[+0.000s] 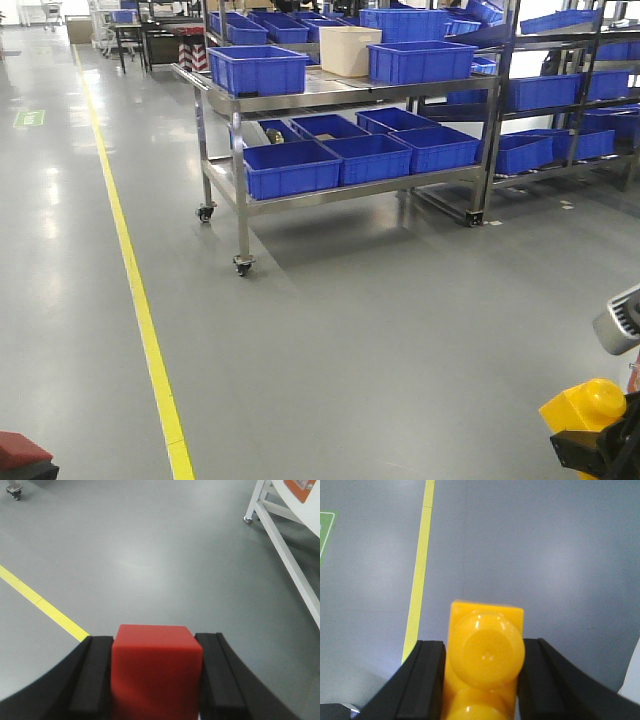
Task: Pick red and yellow blocks into blue bin
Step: 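Drive the base away from the table holding both blocks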
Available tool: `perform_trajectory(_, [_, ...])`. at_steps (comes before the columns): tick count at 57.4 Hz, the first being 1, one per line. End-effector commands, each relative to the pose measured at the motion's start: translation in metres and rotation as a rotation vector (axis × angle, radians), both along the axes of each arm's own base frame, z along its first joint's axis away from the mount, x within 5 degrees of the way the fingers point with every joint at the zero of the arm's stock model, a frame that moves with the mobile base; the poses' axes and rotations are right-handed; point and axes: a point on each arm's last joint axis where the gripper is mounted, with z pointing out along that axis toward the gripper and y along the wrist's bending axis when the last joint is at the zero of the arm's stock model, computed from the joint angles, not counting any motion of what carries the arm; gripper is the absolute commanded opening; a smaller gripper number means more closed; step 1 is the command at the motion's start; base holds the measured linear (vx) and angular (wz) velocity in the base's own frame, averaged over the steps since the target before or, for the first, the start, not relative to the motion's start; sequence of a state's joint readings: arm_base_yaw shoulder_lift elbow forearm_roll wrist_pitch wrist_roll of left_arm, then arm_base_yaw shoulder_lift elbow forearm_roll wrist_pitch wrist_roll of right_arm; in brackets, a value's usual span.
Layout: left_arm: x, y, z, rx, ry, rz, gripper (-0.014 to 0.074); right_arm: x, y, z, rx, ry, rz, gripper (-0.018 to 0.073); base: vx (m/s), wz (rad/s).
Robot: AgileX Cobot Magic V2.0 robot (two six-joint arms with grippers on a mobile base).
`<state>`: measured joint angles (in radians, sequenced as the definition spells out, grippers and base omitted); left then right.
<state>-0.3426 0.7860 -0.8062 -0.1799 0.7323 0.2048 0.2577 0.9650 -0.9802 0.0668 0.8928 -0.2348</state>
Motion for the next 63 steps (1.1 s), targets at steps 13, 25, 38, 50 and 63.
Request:
perform_trajectory(13, [0.0011,-0.0011,0.0161,-0.056,-0.093,0.009,0.0201,0.0008,0.0003,0.0152,0.023,-0.099,0.0,0.0247,0.0,0.0])
perform_trajectory(25, [0.0006,-0.001,0.0164,-0.057,-0.095,0.009,0.0201,0.0008,0.0003,0.0152,0.023,-0.099,0.0,0.0247,0.06,-0.07])
perform_trajectory(38, [0.0006,-0.001,0.0164,-0.057,-0.095,0.009,0.0201,0.0008,0.0003,0.0152,0.023,-0.099,0.0,0.0247,0.11,-0.01])
perform_trajectory(50, [0.0006,-0.001,0.0164,-0.057,-0.095,0.009,0.0201,0.0008,0.0003,0.0152,0.023,-0.099,0.0,0.0247,0.16,0.08])
perform_trajectory(63, [0.0006,-0.001,0.0164,-0.057,-0.095,0.009,0.0201,0.0008,0.0003,0.0152,0.023,-0.099,0.0,0.0247,0.23,0.0])
